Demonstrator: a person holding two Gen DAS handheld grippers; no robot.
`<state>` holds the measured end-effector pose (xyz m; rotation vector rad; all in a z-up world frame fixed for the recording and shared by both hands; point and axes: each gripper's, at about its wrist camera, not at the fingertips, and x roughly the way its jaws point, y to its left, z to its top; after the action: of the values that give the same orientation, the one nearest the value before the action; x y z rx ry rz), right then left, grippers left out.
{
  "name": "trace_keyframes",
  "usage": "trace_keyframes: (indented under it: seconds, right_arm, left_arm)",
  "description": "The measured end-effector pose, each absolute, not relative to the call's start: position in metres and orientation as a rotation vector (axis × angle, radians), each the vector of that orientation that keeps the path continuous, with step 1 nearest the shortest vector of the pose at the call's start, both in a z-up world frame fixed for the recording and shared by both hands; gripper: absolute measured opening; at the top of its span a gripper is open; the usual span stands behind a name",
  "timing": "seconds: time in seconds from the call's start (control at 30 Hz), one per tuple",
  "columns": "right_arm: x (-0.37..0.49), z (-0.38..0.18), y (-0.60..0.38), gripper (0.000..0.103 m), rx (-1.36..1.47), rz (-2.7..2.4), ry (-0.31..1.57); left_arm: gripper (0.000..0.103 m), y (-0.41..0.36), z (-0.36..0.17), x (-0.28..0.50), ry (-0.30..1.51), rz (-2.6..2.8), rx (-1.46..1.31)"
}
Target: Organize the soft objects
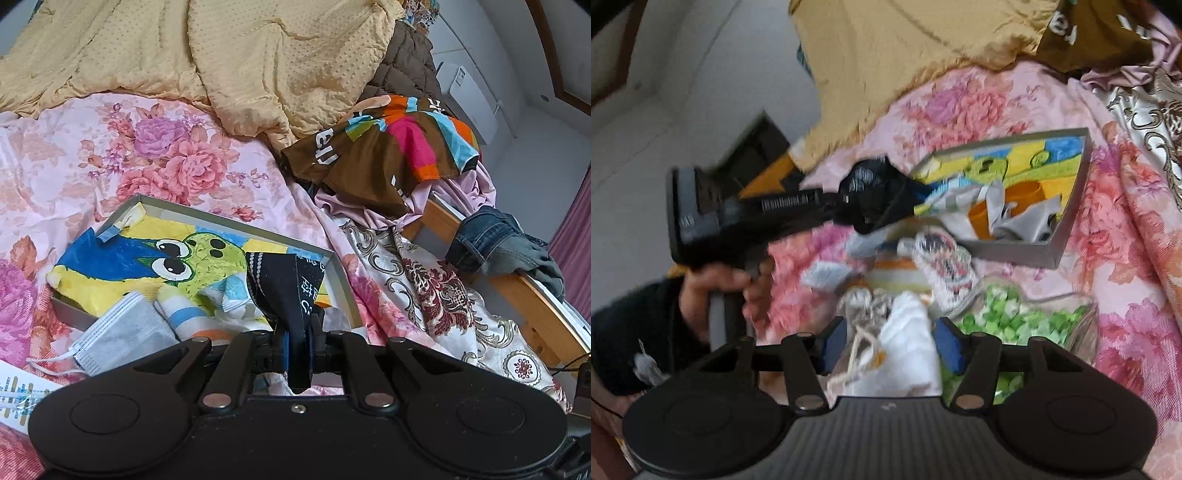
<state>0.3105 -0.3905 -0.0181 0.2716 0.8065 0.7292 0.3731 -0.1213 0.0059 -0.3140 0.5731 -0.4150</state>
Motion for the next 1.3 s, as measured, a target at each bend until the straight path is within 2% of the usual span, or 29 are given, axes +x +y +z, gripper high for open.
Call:
trace_keyframes:
  seconds: [0.27,0.33,1.3]
  right_arm:
    - [0.311,-0.026,-0.376,0.011,0.199,0.682,0.841]
    - [0.312,-0.026,-0.373,0.009,0.185,0.657,0.827]
    - [0.383,0.047,-0.382,0.006,0.295,0.384,0.275]
  left_arm:
    - [0.009,-0.123,0.006,0.365,0.577,-0.427,-0.298]
    - [0.009,-0.123,0.007,0.365,0.578,-0.43,-0.297]
    - [0.009,-0.122,0.017,0.416,0.522,-0.411,-0.291]
